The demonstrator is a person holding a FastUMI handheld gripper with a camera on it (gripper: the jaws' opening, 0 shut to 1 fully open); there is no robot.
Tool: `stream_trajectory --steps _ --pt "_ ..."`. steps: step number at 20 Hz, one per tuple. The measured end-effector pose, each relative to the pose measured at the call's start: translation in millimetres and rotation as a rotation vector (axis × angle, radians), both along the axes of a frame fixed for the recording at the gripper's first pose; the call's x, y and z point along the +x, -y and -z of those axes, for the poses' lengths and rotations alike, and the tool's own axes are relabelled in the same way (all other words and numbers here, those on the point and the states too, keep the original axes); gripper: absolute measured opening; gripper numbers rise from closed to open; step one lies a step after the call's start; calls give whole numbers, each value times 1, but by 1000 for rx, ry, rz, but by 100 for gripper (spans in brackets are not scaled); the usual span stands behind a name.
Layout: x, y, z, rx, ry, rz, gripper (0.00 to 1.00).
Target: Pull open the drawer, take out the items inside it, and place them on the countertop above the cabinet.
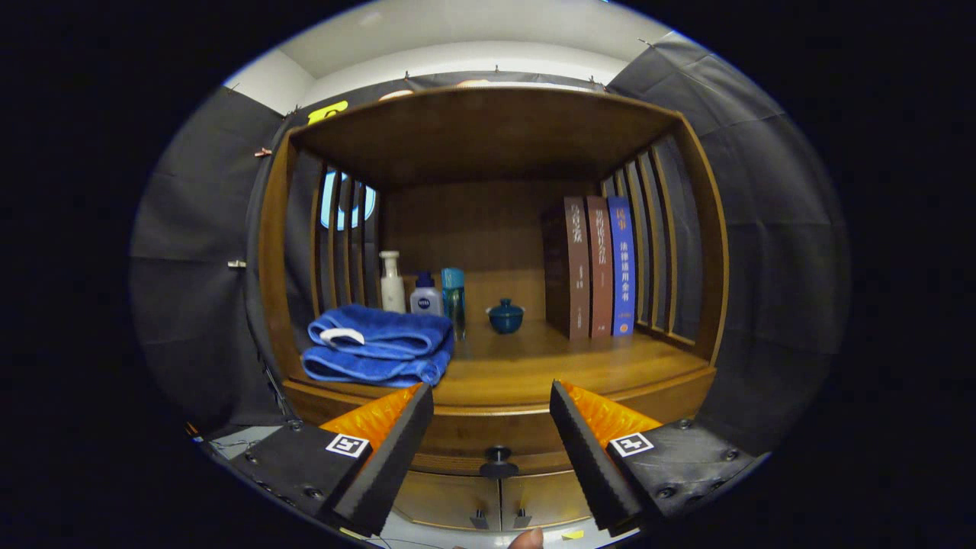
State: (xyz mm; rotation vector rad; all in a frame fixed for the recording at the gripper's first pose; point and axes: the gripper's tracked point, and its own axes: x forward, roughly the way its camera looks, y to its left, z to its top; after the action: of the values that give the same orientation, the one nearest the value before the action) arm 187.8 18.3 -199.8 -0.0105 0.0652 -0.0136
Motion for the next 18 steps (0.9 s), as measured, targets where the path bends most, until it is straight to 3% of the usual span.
stream_trajectory --steps 8,11,14,18 --pt "27 7 91 -41 -112 22 99" --pt "31 6 118 -13 -168 24 93" --pt "31 5 126 33 -191 33 57" --pt "30 7 124 8 -178 54 42"
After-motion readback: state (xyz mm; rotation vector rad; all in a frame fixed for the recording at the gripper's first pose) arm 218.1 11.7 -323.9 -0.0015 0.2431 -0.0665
